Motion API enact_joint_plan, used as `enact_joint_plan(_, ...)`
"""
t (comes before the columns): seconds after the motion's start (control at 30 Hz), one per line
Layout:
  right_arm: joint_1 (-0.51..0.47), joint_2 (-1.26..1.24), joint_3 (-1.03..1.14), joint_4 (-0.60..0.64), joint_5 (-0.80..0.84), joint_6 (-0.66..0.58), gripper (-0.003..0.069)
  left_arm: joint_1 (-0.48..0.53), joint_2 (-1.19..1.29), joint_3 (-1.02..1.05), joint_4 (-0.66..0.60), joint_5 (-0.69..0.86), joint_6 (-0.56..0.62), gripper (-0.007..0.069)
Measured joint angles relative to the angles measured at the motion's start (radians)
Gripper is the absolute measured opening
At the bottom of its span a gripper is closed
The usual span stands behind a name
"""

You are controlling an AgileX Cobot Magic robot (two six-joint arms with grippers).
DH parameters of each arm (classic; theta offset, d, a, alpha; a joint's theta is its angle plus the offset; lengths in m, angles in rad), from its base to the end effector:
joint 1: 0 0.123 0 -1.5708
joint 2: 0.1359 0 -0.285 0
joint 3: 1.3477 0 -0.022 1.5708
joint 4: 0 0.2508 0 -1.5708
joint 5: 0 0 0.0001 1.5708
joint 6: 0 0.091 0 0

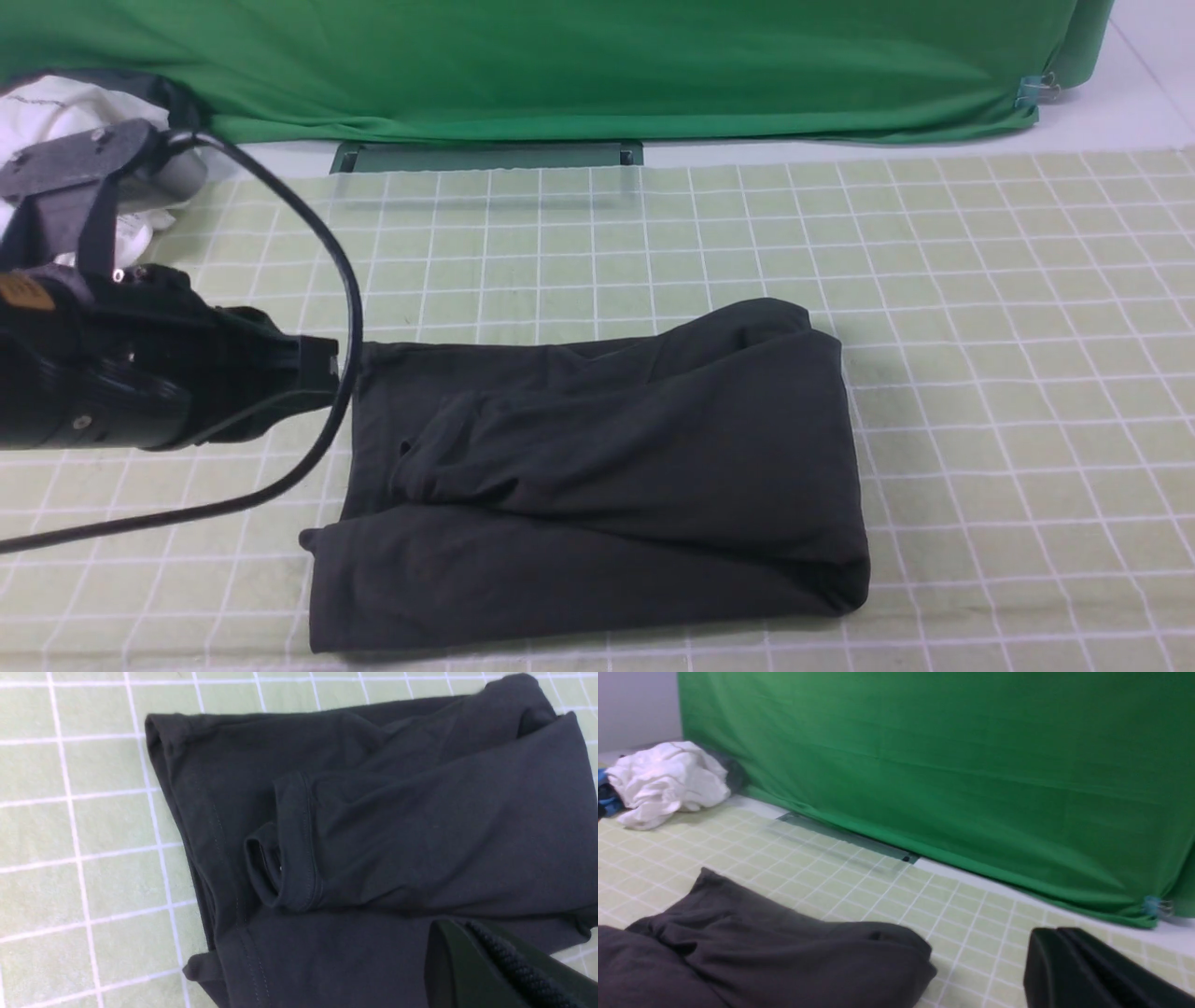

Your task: Fold a long-sleeved shirt over a green coffee tablecloth.

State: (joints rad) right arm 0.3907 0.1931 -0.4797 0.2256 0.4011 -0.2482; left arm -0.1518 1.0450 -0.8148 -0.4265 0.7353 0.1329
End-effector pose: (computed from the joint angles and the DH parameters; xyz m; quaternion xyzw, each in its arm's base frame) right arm 0.0398 0.0250 0.3254 -0.1822 0.6898 0.1528 0.6838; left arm 0.1957 -0.0555 0.3080 0.0320 0.9242 -0.1899 0.3299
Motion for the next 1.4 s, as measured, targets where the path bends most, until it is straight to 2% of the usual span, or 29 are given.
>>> enact_joint_plan(0.2,0.0,0.088,0.073,0.051,-0.13,-0.038,-0.0003,0.0,-0.003,0.011,0.003,-0.004,0.007,0.0014)
enact_joint_plan(0.47,0.0,0.1,0.073,0.056,-0.048,-0.176,-0.0003,0.0,-0.003,0.011,0.007,-0.004,0.025,0.0015)
enact_joint_plan(0.8,0.0,0.1,0.072,0.056,-0.172,-0.139,-0.0001,0.0,-0.003,0.011,0.007,-0.004,0.026,0.0015)
enact_joint_plan(1.0,0.0,0.1,0.072,0.056,-0.176,-0.101,0.0007,0.0,-0.003,0.011,0.007,-0.004,0.026,0.0015)
enact_joint_plan(1.4,0.0,0.1,0.072,0.056,-0.178,-0.098,0.0032,0.0,-0.003,0.011,0.008,-0.062,0.026,0.0015)
